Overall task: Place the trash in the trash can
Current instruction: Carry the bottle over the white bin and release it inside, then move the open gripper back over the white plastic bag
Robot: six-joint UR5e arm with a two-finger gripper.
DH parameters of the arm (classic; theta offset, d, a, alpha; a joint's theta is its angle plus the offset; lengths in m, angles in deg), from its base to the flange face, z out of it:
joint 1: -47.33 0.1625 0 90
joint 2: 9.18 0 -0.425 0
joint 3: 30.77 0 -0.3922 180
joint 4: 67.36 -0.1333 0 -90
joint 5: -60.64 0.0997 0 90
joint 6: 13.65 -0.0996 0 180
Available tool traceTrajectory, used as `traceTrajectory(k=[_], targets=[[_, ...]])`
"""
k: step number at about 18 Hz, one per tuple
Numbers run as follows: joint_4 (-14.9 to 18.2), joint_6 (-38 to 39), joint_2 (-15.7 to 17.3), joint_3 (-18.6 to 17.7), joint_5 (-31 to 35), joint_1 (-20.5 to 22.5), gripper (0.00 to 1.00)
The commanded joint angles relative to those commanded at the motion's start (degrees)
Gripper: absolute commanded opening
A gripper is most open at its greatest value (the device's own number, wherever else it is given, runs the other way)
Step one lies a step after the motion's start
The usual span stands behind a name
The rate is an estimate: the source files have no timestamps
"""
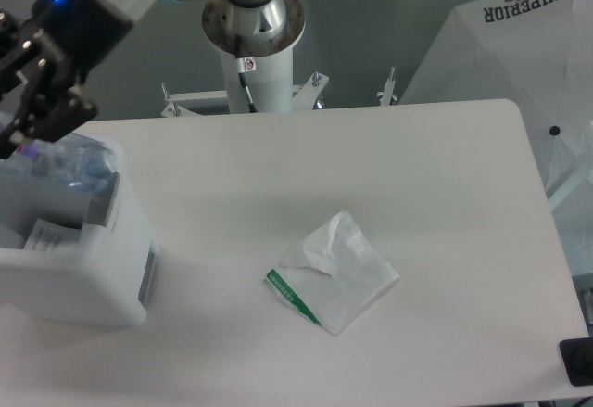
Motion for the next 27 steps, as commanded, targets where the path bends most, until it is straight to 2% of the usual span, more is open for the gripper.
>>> traceTrajectory(k=[6, 7, 9, 12, 13, 17, 19, 22, 25, 27], targets=[[0.0, 3.25, -1.05, -0.35, 0.0, -0.97, 0.57], [0.0, 3.78, -1.23, -0.35, 0.0, -1.06, 0.62], [0.0, 4.22, -2.02, -0.44, 0.09, -1.06, 0.82], [0.0, 6.94, -2.29, -0.53, 0.26, -1.06, 0.96], [0.09, 7.21, -2.11, -0.53, 0.35, -1.06, 0.99], [0.35, 8.79, -0.98, -1.49, 1.14, 0.08, 1.0], [0.35, 8.71, 1.65, -4.99, 2.28, 5.42, 1.0], [0.26, 7.83, 7.01, -12.81, 2.99, 14.12, 1.0], [0.26, 6.61, 9.49, -14.94, 5.52, 21.69, 1.0], [0.44, 5.19, 9.32, -15.2, 11.57, 22.93, 1.0]])
